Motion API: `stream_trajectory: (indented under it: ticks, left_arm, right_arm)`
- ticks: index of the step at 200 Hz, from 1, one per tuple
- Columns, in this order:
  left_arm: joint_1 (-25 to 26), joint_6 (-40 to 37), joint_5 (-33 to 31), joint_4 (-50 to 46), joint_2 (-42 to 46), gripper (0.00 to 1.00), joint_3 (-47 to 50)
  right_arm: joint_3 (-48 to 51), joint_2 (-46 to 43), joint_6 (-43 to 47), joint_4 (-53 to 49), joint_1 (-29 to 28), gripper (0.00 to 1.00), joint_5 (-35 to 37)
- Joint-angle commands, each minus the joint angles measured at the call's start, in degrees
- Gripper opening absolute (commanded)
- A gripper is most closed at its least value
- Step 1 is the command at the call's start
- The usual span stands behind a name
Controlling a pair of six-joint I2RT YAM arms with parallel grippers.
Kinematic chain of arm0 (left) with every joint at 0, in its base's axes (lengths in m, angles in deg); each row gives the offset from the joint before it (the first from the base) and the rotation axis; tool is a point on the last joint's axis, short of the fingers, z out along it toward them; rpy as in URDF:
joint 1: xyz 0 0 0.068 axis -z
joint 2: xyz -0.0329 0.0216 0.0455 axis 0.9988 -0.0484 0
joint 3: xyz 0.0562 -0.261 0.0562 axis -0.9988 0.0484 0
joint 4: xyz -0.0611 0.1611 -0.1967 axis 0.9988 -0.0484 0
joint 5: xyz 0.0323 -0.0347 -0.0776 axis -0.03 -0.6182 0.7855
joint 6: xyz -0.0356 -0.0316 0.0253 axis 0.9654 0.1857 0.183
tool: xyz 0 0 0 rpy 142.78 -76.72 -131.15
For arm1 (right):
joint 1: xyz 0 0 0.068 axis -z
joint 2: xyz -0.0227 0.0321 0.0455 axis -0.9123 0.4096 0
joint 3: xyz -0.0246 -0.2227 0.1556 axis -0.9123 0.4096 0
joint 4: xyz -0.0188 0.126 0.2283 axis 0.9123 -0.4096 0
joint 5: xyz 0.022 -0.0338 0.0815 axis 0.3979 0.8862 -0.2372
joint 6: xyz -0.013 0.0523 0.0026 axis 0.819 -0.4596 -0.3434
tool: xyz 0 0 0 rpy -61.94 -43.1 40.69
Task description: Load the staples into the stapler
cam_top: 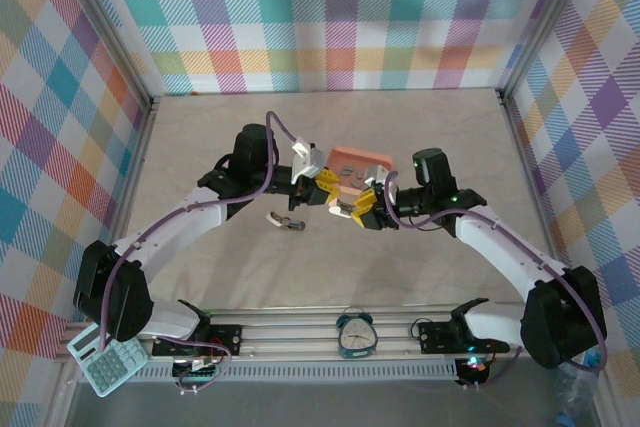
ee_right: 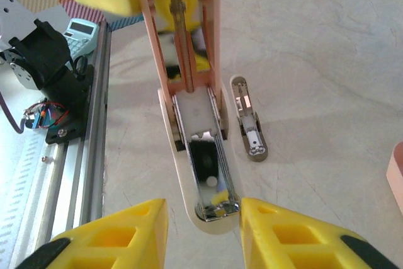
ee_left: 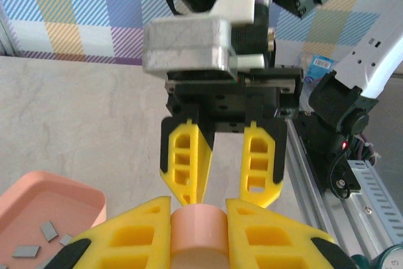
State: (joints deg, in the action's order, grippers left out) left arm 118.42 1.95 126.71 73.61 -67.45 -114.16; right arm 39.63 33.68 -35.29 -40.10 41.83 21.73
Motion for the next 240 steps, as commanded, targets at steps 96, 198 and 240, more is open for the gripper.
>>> stream_trajectory:
  ticks: [96,198,240]
  left_arm:
    - [-0.4,1.1,1.1,5.4,1.3,0.0,-0.2]
    - [0.4,13.9,-1.8,25.0,0.4,0.0,4.1]
    - [0.5,12.5,-2.4,23.6,0.4,0.0,4.4]
  right_arm:
    - [-8.2,4.1,4.6,-5.4,-1.3,0.4,-6.8]
    - [-4.1,7.0,-1.8,4.2,-2.8,0.23,-9.2]
    - [-2.6,3.1,-0.2,3.5,-2.0,0.31,-6.4]
